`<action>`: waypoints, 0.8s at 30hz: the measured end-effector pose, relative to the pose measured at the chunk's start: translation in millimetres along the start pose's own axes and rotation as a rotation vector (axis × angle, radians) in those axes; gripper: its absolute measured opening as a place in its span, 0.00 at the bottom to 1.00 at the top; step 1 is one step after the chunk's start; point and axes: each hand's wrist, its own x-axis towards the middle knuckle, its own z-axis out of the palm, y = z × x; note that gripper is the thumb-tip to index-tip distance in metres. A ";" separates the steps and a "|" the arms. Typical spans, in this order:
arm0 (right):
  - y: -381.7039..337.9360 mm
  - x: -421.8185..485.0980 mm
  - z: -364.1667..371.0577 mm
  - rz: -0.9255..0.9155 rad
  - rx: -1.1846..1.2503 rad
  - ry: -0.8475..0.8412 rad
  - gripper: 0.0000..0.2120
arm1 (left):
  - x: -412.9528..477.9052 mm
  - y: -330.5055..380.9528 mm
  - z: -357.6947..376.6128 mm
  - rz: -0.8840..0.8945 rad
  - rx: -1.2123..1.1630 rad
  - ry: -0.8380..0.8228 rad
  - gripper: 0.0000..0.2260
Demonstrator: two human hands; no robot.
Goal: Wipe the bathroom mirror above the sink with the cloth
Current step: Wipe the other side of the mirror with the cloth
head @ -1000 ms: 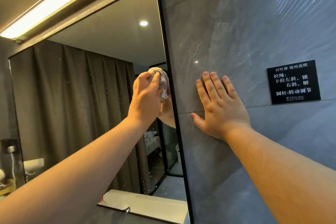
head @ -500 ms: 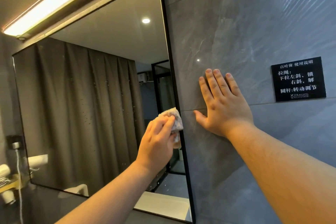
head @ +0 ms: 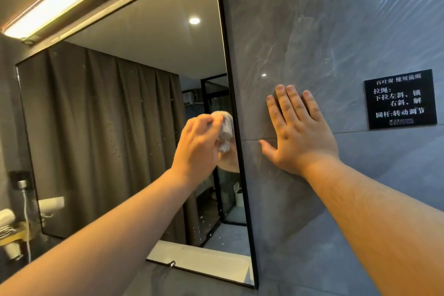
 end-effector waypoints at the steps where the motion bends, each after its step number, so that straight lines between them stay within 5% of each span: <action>1: 0.1 0.0 0.0 0.002 0.003 0.001 0.44 | 12.3 -1.8 -2.2 -0.056 0.013 0.034 0.21; 6: 0.4 -0.3 -0.2 0.005 0.006 0.005 0.44 | 36.0 0.2 -4.8 -0.229 -0.087 0.068 0.20; 24: 0.4 0.1 0.2 0.006 0.003 0.024 0.44 | -70.7 29.4 21.2 0.023 -0.082 -0.020 0.19</action>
